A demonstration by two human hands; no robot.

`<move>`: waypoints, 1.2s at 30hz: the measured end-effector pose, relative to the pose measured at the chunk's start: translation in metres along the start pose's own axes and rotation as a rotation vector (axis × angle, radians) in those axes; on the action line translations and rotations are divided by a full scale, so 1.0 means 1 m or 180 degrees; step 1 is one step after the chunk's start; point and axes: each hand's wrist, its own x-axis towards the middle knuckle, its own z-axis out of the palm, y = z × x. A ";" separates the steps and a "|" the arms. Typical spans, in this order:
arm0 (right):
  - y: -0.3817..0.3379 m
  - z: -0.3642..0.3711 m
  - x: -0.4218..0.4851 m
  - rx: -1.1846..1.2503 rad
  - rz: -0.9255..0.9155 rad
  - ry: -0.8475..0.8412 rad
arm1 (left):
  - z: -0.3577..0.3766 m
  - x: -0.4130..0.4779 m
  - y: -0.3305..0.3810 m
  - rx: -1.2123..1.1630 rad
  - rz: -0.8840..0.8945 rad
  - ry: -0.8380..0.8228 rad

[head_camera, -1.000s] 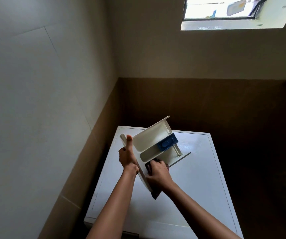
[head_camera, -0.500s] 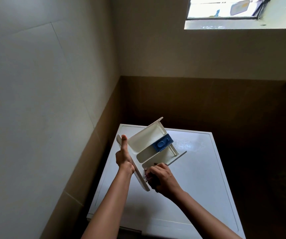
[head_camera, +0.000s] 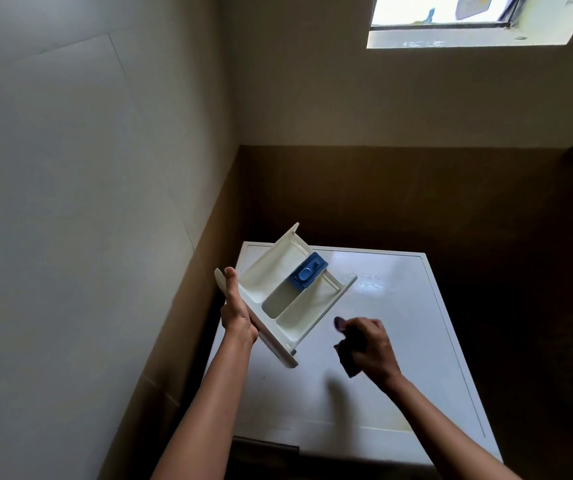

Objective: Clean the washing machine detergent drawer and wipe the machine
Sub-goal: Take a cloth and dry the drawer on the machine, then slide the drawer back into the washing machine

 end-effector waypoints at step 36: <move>0.012 0.029 -0.110 -0.1821 0.0267 -0.1773 | -0.187 -0.179 -0.151 -0.0773 -0.0167 0.0670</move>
